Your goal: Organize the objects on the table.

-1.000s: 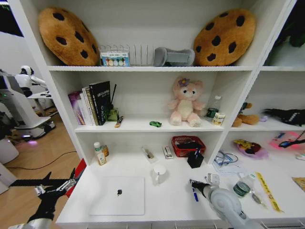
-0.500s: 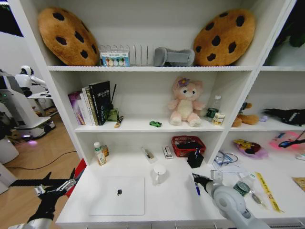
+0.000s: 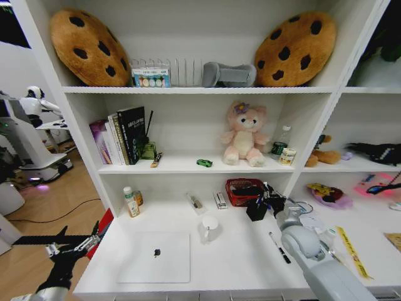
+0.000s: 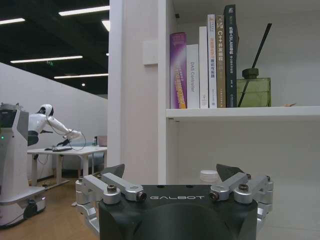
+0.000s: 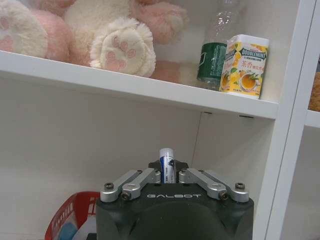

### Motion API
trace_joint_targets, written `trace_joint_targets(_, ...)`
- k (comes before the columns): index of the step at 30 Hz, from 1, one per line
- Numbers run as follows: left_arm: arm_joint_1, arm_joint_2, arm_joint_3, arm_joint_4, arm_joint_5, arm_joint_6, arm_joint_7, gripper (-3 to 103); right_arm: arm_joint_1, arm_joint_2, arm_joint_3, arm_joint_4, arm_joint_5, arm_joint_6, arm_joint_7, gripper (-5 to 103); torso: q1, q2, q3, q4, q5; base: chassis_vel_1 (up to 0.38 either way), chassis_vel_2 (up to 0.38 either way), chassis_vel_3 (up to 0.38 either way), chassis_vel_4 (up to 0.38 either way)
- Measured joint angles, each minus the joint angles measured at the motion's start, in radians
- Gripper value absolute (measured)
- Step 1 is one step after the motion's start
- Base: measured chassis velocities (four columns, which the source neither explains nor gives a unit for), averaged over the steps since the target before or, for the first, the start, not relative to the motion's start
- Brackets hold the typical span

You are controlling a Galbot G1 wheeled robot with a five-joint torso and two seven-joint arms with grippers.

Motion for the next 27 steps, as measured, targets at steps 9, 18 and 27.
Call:
trace_joint_targets(9, 0.000, 0.000, 0.000, 0.000, 0.000, 0.000, 0.000, 100, 0.150, 0.023, -0.137, -0.163, -0.022, 0.041, -0.020, 11, 0.000, 0.000, 0.000, 0.0001, 0.0000, 0.000, 0.000, 0.000, 0.000)
trace_joint_targets(18, 0.000, 0.000, 0.000, 0.000, 0.000, 0.000, 0.000, 100, 0.179, 0.045, -0.184, -0.227, -0.050, 0.043, -0.009, 11, 0.000, 0.000, 0.000, 0.0001, 0.0000, 0.000, 0.000, 0.000, 0.000)
trace_joint_targets(27, 0.000, 0.000, 0.000, 0.000, 0.000, 0.000, 0.000, 100, 0.142, 0.043, -0.168, -0.214, -0.064, 0.041, -0.009, 18, 0.000, 0.000, 0.000, 0.0000, 0.0000, 0.000, 0.000, 0.000, 0.000)
